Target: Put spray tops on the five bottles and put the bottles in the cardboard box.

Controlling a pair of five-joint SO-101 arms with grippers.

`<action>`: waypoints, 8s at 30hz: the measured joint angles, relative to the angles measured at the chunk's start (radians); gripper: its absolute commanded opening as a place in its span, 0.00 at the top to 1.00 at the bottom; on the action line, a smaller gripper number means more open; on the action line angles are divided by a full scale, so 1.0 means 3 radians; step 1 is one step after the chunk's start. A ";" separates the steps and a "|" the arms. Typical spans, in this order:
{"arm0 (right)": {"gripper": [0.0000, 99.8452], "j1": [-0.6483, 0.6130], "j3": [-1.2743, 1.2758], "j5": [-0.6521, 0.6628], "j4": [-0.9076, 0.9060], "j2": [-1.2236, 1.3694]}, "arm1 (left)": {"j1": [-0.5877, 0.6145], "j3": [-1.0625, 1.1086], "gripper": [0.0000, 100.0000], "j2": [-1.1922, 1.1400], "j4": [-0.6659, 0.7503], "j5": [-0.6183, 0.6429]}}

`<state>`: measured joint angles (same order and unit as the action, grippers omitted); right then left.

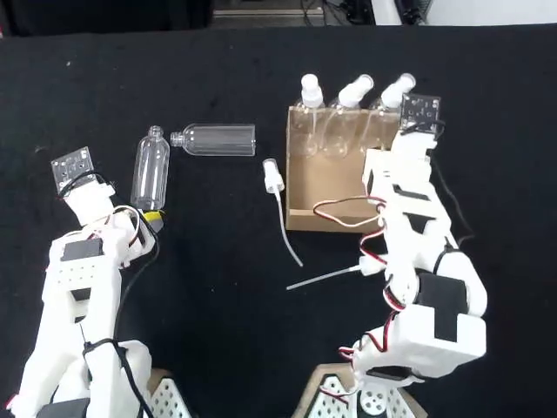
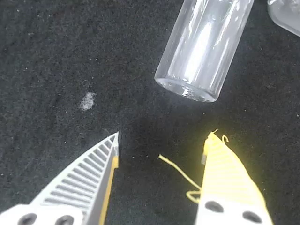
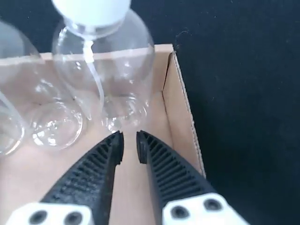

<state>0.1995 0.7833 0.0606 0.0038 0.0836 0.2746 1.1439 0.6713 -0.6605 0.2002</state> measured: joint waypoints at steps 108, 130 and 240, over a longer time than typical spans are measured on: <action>0.77 -0.2481 -0.3923 0.1499 -0.2378 0.2302 | 0.1417 0.0000 0.72 0.0000 0.0164 0.1013; 0.78 -0.2716 -0.2634 0.1284 -0.3191 0.1391 | 0.1417 0.0000 0.72 0.0000 0.0164 0.1013; 0.63 -0.2818 0.0394 0.0465 -0.2660 -0.1882 | 0.0522 -0.4081 0.73 -0.2614 -0.3463 -0.1493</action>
<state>-0.6460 0.9014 0.2002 -0.7940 -0.4810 0.4312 -0.0806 -0.1128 -1.6993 -0.2478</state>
